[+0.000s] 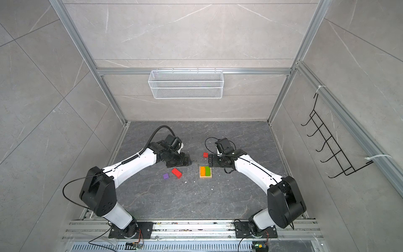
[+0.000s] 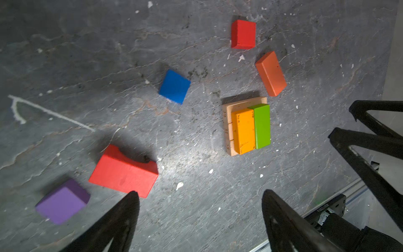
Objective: Build the wood block tower
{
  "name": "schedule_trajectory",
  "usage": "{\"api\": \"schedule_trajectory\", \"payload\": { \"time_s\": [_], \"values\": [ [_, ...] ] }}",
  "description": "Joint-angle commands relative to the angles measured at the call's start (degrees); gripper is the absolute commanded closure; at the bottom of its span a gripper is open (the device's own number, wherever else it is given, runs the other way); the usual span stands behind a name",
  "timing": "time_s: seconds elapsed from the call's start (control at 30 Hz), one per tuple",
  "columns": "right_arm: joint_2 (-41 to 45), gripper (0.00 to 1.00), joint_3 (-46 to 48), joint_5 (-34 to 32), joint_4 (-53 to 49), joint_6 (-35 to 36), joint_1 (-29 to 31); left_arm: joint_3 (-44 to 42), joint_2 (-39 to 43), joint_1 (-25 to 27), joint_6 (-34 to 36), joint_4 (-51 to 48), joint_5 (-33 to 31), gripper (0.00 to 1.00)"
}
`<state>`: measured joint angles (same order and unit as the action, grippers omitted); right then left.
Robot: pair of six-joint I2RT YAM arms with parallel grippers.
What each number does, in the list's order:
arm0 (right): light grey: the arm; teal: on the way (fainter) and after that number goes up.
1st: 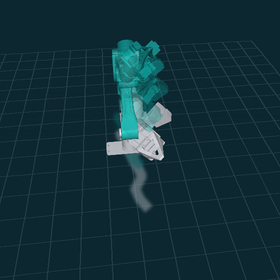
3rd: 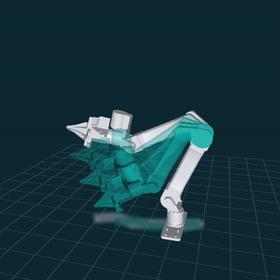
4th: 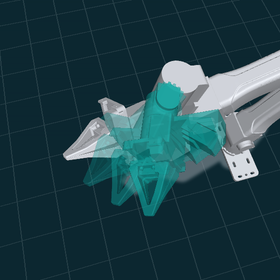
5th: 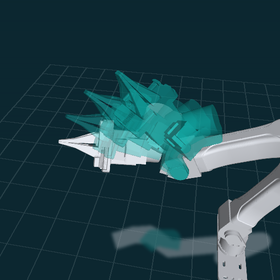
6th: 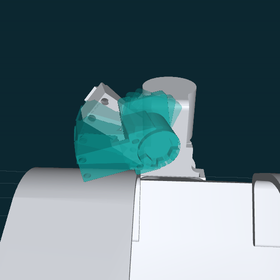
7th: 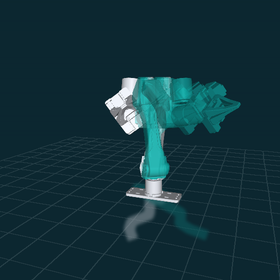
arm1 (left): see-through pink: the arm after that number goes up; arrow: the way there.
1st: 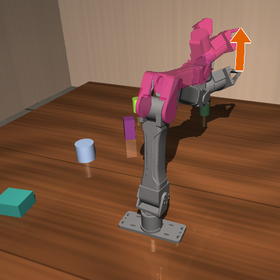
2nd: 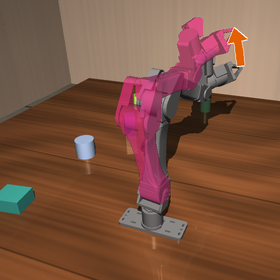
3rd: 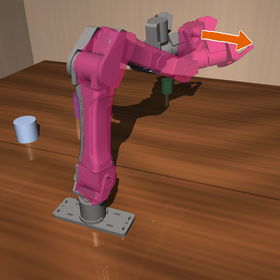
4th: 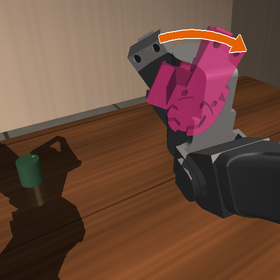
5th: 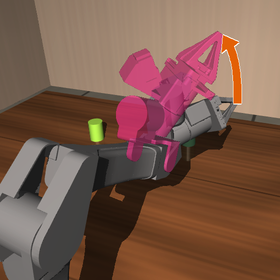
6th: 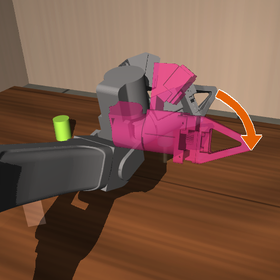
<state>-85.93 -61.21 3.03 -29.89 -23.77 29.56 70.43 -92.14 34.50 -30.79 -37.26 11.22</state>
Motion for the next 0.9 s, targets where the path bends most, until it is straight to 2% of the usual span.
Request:
{"api": "schedule_trajectory", "payload": {
  "time_s": [0.0,0.1,0.27,0.47,0.53,0.6,0.87],
  "values": [
    [-2.02,0.15,-3.47,1.65,-2.54,-0.9,2.99,-3.29,4.64,-3.09,0.32,-0.1,3.93,0.09],
    [-3.64,0.15,-5.59,0.62,-3.06,-1.54,5.42,-5.19,5.39,-4.58,1.18,-0.65,4.78,0.09],
    [-5.47,0.16,-8.4,-0.12,-4.46,-2.33,7.68,-7.46,5.83,-4.64,5.27,-1.4,-1.03,0.07],
    [-3.56,0.12,-9.21,-0.38,-6.75,-2.25,7.97,-9.8,5.08,-4.49,11.34,1.21,-7.13,0.04],
    [-2.23,0.09,-9.1,-0.82,-7.47,-2.45,7.97,-9.99,3.74,-4.51,13.87,2.34,-7.04,0.02],
    [-0.93,0.02,-9.27,-1.77,-8.63,-3.2,8.04,-10.04,2.81,-4.36,15.58,3.52,-7.7,0.02],
    [1.54,0.01,-9.81,-0.15,-9.23,-3.63,7.89,-9.44,-1.03,-3.36,23.15,5.6,-6.9,0.05]
  ]
}}
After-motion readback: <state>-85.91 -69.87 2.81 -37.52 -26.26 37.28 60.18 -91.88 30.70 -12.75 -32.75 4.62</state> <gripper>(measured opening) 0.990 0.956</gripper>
